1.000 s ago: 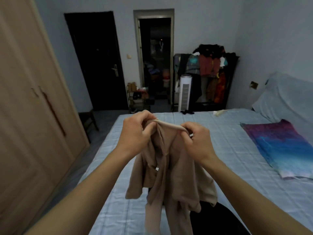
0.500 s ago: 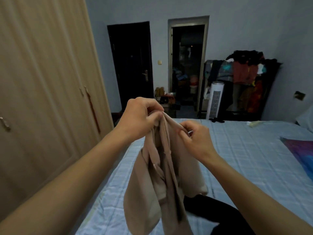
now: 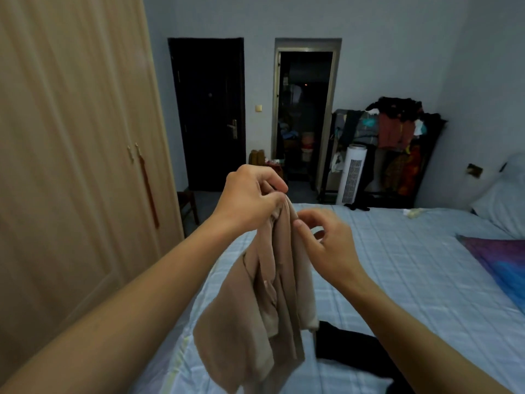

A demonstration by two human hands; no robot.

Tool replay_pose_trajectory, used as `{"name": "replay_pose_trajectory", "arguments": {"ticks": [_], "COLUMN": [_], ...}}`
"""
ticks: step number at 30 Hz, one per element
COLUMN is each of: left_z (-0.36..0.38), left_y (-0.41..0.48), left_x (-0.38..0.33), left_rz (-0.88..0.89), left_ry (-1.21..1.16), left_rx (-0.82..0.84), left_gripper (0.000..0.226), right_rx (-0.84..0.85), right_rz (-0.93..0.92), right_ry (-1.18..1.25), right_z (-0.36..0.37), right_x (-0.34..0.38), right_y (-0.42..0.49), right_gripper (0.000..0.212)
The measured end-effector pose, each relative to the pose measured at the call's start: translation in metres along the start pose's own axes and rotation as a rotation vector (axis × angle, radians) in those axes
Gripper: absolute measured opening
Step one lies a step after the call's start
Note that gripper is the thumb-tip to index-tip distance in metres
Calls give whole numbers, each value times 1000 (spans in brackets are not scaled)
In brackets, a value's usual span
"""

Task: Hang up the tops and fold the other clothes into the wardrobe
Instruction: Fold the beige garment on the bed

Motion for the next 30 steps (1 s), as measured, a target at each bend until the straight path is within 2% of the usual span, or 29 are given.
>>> {"name": "replay_pose_trajectory", "arguments": {"ticks": [4,7,10,13,16,21,24,27,30], "left_z": [-6,-13,-18,-23,-27,-28,-22,-11,-4], "left_y": [-5,-2,2,7,11,11,7,6,6], "left_x": [19,29,32,34,35,47,58,55,48], "left_rz": [-34,-65,-83,-97,-84,-113,-198,-173,-150], "left_ry": [-37,-72,-94,-128,-137,-103,-172,-209,-246], "left_rx": [-40,-90,-130,-165,-168,11,142,279,329], "left_gripper": [15,15,16,17,16,13,16,17,30], "right_rx": [19,56,51,23,18,-88,-118,-102,-112], "right_rz": [-10,-8,4,-2,8,15,-21,-58,-81], "right_ry": [-47,-25,-1,-28,-23,33,50,47,68], "right_z": [20,36,45,49,48,10,-12,-19,-27], "right_x": [15,20,17,13,7,1,7,17,23], "right_y": [-7,-6,-4,0,6,28,44,54,60], "right_gripper": [30,37,29,9,11,26,24,22,19]}}
Point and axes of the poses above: each hand's wrist, its own y-axis towards the middle knuckle, its own z-axis out of the palm, x = y × z, the point moved 8 cm from there along y, towards the middle knuckle, and after that the axes turned 12 degrees about z, right-handed, at the moved point
